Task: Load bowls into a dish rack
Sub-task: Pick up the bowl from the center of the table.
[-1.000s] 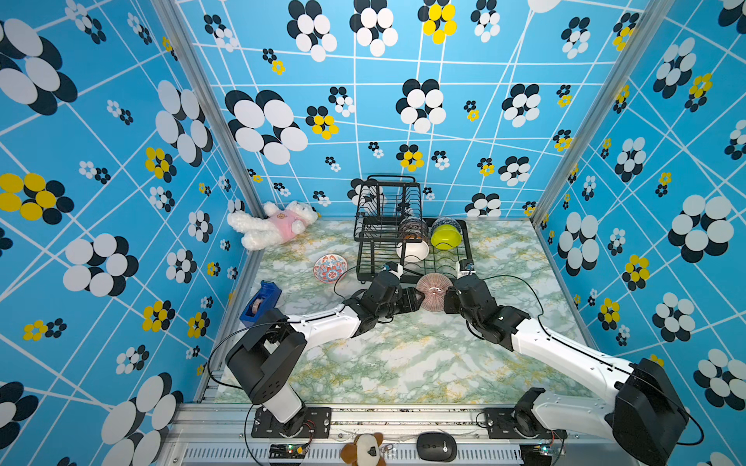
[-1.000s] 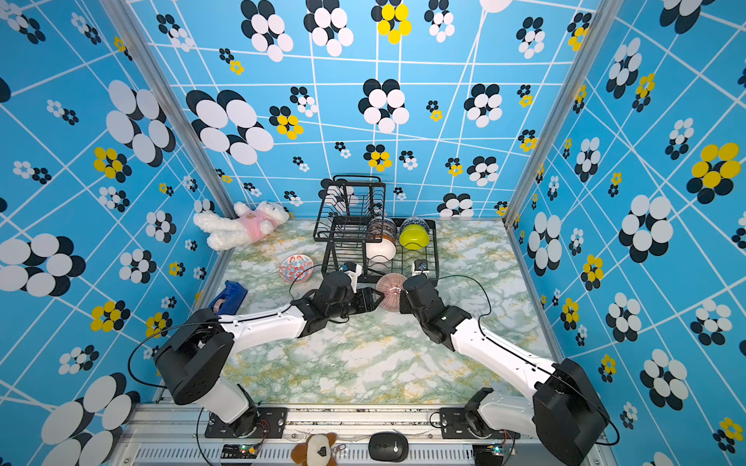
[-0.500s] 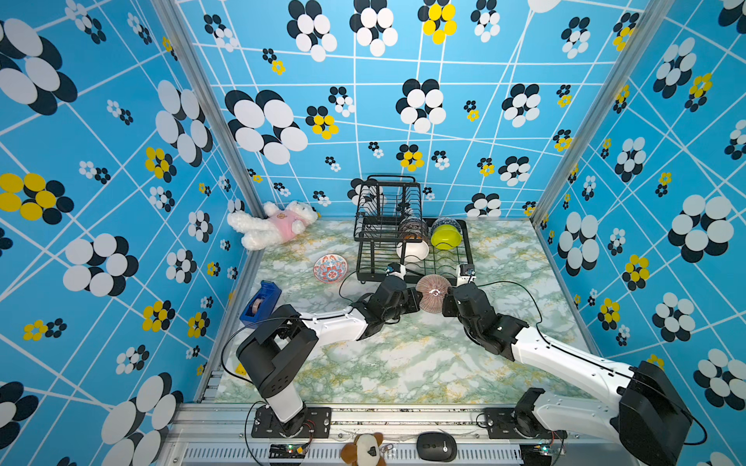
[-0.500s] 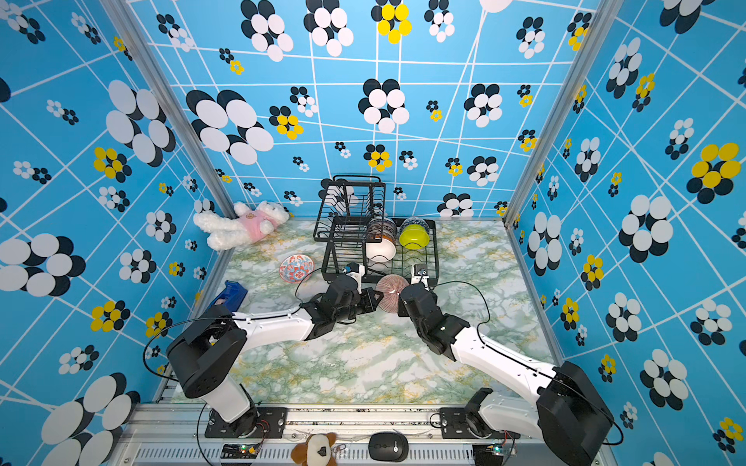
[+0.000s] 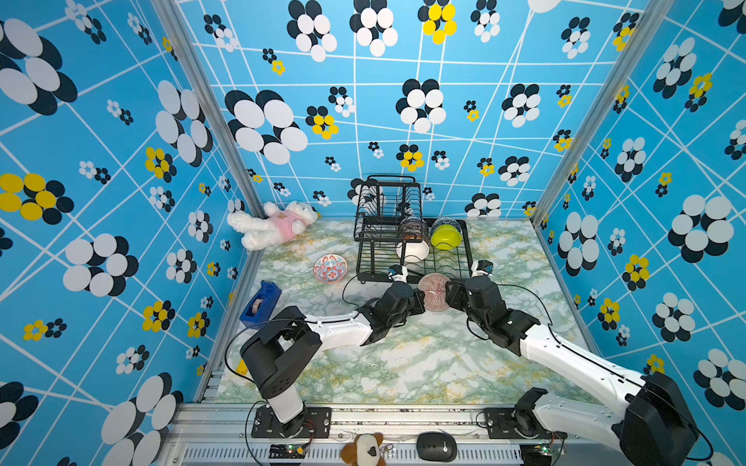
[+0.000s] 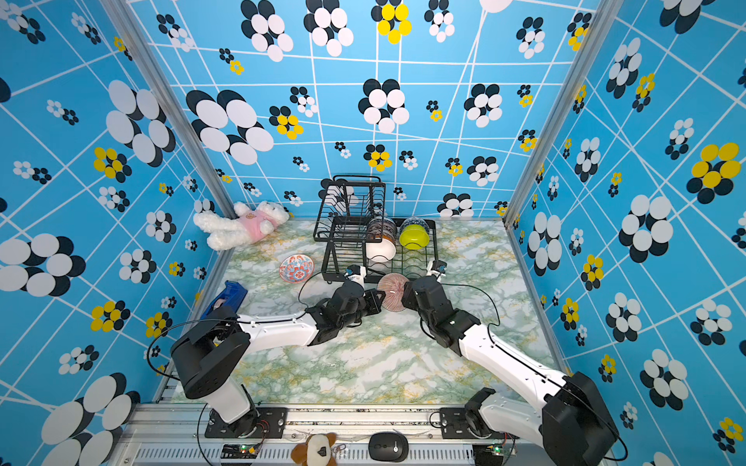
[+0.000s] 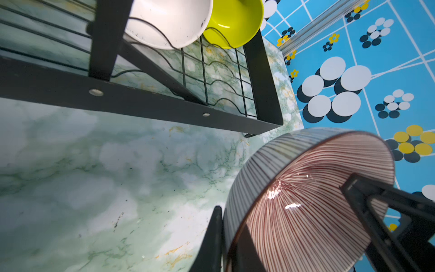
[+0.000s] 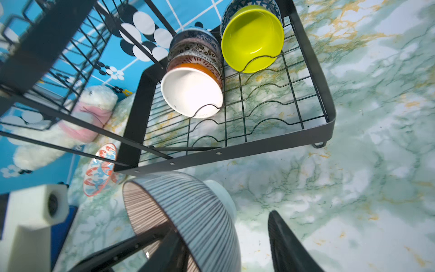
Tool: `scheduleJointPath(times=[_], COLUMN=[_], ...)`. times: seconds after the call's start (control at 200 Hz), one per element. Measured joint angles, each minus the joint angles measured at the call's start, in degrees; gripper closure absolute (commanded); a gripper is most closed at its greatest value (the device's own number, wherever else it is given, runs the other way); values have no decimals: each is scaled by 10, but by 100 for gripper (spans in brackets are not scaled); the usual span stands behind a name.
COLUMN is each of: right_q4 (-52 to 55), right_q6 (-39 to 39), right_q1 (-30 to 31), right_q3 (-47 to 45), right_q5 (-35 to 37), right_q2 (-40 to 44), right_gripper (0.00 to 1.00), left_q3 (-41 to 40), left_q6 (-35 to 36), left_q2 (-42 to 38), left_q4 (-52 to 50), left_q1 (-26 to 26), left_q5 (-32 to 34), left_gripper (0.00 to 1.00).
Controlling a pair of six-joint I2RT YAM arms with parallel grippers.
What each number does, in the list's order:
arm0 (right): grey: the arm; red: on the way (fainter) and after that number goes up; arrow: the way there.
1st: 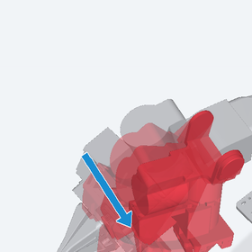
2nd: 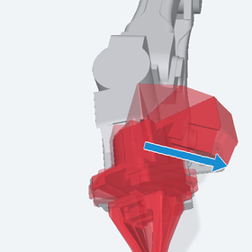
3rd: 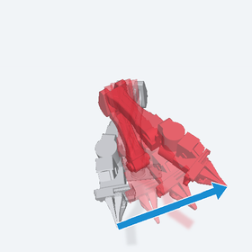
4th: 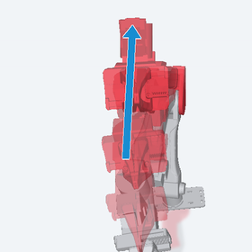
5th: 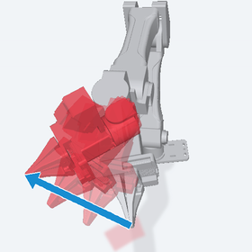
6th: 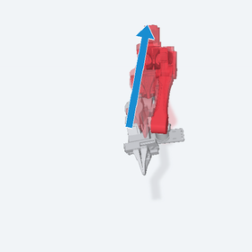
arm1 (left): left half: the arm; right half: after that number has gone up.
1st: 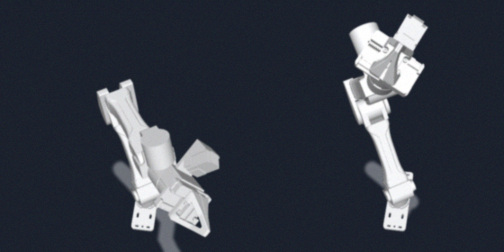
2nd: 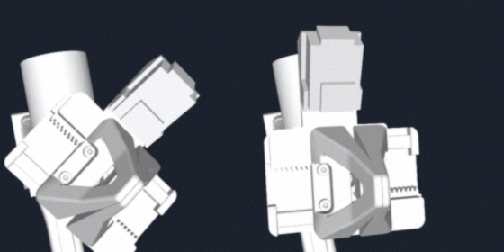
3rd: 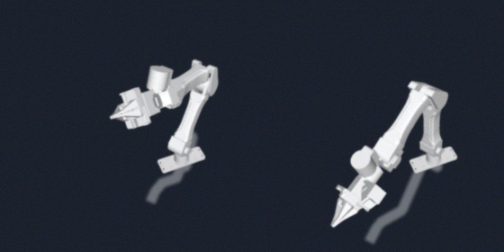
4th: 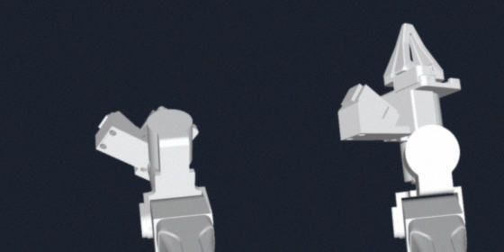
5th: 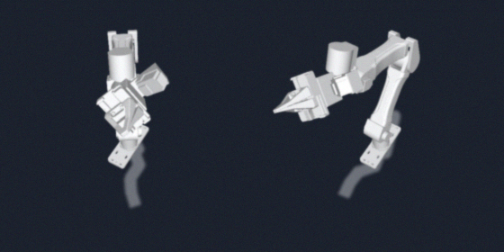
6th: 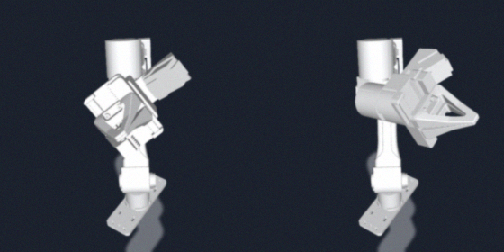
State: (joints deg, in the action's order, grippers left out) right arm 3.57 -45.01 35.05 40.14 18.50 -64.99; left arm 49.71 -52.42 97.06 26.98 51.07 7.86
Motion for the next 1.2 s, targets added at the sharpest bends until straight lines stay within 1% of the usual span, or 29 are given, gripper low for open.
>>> scheduleJointPath(times=[0.06, 0.175, 0.28, 0.39, 0.535, 0.685, 0.765, 0.815, 0.92, 0.985, 1.2], right_q4=[20, 44, 46, 43, 30, 2, -14, -26, -50, -66, -116], right_q6=[-38, -112, -191, -268, -364, -463, -502, -519, -552, -568, -612], right_q1=[-9, -20, -33, -40, -41, -41, -41, -41, -41, -41, -41], right_q3=[11, 21, 24, 31, 33, 29, 24, 22, 17, 17, 17], right_q5=[-16, -32, -14, 4, 13, 13, 11, 10, 6, 6, 7], right_q2=[15, 50, 85, 102, 102, 90, 77, 66, 43, 28, -18], right_gripper=[36, 33, 25, 19, 15, 15, 15, 17, 23, 30, 48], left_q3=[0, 0, 1, 14, 32, 47, 54, 57, 58, 58, 58], left_q6=[10, 37, 68, 107, 159, 202, 223, 238, 263, 278, 322], left_q2=[0, 0, 10, 49, 91, 107, 110, 112, 113, 113, 113], left_q4=[15, 51, 76, 104, 126, 152, 169, 181, 199, 206, 230], left_q1=[12, 33, 45, 53, 64, 72, 75, 79, 87, 92, 105], left_q5=[35, 102, 154, 196, 230, 251, 258, 262, 269, 273, 283], left_gripper=[100, 100, 100, 100, 100, 100, 100, 100, 100, 100, 100])
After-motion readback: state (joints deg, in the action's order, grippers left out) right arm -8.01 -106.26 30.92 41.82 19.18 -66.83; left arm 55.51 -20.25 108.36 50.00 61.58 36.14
